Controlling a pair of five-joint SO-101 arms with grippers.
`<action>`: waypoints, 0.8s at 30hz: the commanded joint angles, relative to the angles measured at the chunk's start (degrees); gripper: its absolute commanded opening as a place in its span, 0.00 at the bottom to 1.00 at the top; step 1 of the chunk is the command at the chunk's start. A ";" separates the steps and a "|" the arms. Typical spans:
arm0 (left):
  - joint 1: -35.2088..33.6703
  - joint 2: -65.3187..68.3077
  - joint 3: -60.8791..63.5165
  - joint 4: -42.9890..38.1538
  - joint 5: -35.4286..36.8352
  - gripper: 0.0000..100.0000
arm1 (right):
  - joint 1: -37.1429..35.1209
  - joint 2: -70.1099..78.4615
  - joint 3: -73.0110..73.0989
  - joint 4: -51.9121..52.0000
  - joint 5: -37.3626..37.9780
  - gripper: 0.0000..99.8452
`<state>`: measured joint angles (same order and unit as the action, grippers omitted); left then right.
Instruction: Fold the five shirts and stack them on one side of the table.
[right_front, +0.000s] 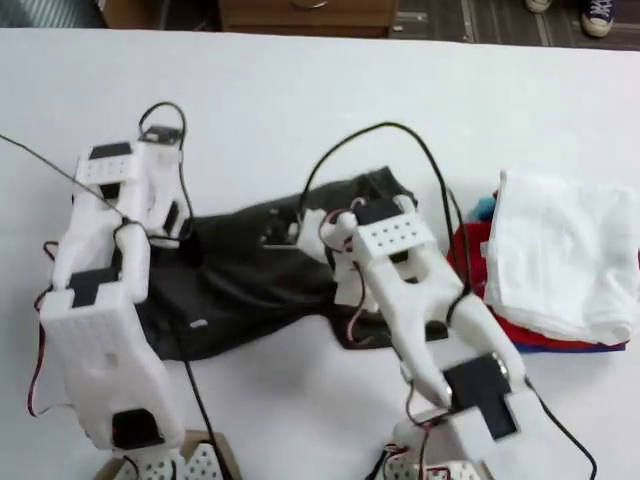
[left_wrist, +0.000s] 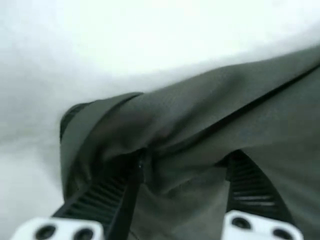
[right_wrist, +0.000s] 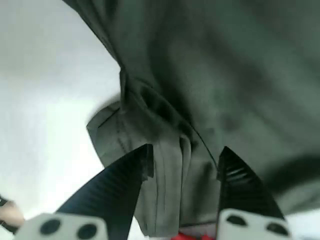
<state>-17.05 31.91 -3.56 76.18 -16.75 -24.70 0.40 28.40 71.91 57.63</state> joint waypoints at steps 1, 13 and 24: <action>1.23 0.09 0.13 -2.73 0.44 0.27 | -2.07 3.65 -1.23 -0.31 -0.53 0.22; 1.23 0.18 0.04 -2.73 0.44 0.27 | -4.09 4.44 -2.11 3.47 -0.53 0.12; 1.23 0.26 0.04 -2.73 0.44 0.27 | -2.24 4.44 -9.41 10.68 -0.62 0.14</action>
<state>-17.05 31.91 -3.56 76.18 -16.75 -27.78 4.79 21.98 80.70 57.36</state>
